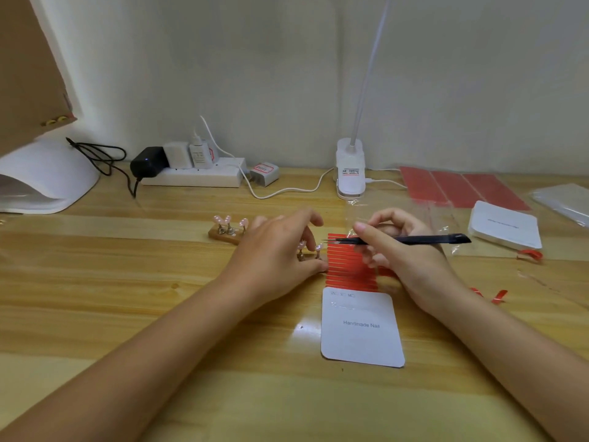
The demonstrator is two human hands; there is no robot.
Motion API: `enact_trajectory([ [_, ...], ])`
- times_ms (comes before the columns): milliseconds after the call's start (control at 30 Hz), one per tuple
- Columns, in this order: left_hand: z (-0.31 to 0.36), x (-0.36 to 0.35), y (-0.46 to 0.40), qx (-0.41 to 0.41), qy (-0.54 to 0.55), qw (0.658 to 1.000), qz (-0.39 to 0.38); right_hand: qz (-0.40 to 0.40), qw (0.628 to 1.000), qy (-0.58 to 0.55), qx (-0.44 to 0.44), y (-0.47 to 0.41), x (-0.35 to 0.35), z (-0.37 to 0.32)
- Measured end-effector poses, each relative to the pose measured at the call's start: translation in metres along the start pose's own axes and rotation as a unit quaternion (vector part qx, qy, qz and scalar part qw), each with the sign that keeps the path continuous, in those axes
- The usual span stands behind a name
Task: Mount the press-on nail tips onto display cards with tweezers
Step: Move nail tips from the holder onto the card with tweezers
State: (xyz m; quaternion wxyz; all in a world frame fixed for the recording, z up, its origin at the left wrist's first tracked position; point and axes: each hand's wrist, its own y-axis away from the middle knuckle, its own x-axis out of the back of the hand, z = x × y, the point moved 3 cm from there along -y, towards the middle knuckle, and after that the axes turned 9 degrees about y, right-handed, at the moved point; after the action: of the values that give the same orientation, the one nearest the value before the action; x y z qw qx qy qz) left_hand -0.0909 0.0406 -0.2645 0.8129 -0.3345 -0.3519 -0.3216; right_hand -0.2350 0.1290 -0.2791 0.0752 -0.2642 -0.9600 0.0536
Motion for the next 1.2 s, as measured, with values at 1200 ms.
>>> enact_trajectory([
  [1200,-0.002,-0.003,-0.007,0.028,0.079,0.996,-0.016,-0.065,0.61,0.54,0.576,0.032,-0.025,-0.028],
])
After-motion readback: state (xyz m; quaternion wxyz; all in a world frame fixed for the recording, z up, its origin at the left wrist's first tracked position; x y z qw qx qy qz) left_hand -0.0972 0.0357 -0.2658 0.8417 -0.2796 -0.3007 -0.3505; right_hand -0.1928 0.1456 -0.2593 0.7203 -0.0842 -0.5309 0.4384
